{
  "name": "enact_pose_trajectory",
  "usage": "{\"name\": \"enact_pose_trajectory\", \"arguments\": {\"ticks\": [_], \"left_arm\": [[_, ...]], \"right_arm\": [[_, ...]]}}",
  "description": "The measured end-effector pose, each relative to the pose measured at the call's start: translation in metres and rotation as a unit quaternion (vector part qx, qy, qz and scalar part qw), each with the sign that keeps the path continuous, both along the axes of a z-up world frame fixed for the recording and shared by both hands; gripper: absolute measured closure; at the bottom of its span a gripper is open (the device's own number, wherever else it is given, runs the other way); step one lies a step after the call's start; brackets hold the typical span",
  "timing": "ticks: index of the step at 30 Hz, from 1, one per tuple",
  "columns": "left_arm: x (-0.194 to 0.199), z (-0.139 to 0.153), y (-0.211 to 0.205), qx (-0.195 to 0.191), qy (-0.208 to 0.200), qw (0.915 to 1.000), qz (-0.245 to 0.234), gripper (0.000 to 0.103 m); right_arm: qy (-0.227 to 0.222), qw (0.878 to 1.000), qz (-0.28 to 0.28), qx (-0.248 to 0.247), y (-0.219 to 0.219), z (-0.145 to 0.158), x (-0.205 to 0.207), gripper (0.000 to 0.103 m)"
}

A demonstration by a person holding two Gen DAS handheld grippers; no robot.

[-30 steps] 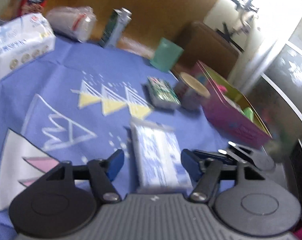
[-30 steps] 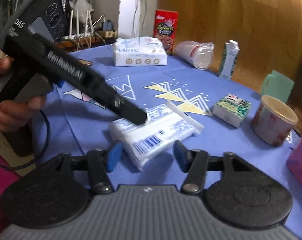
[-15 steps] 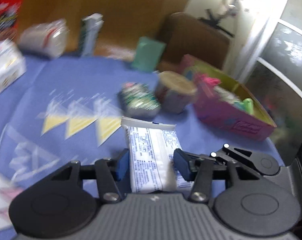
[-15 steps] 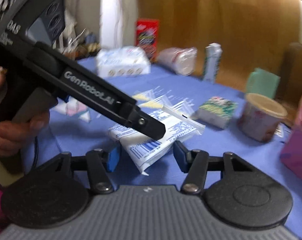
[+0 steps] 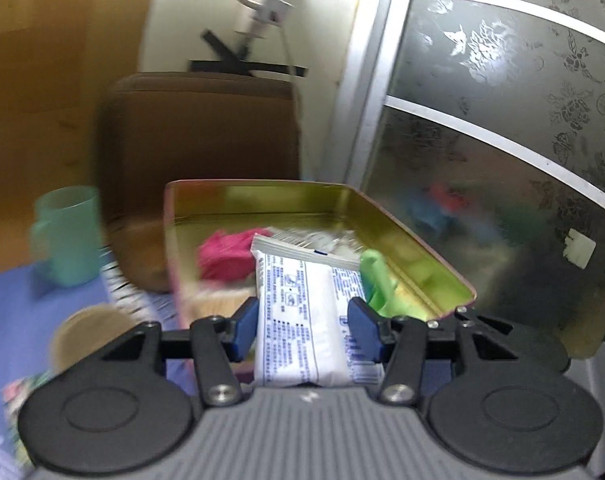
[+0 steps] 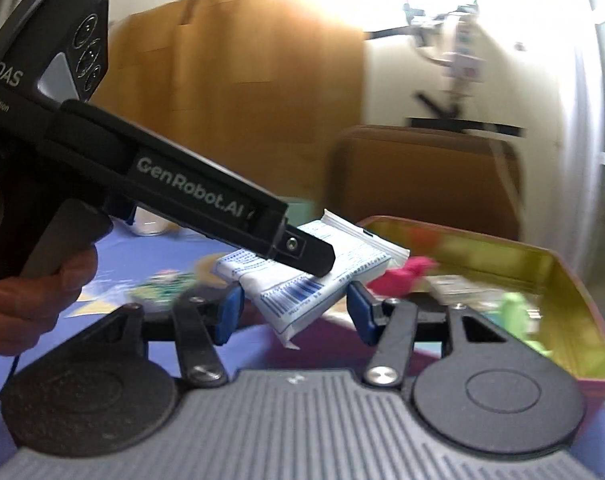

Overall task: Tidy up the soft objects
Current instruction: 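Lower the white packet into the tin and open the left gripper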

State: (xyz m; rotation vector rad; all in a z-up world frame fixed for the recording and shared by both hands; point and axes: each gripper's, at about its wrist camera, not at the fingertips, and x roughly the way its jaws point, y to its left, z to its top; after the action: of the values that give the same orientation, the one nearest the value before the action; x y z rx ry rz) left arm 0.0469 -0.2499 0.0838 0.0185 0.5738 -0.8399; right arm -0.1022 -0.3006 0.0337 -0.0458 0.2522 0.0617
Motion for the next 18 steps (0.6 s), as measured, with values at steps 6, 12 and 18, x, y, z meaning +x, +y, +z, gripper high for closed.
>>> {"name": "enact_pose_trajectory", "arguments": {"ticks": [6,12,18], "left_arm": [[0.030,-0.011,-0.061,0.011,0.003,0.9999,-0.012,0.049],[0.044,-0.026,-0.067,0.004,0.028,0.9993,0.024,0.043],[0.030,-0.029,-0.056,0.008,0.021,0.9996,0.018,0.042]], "right_arm": [[0.016,0.998,-0.066,0.007,-0.048,-0.005,0.026,0.043],[0.026,0.982,-0.181,-0.045,-0.079,-0.018,0.061,0.042],[0.024,0.985,-0.172,0.004,-0.085,-0.028,0.050,0.042]]}}
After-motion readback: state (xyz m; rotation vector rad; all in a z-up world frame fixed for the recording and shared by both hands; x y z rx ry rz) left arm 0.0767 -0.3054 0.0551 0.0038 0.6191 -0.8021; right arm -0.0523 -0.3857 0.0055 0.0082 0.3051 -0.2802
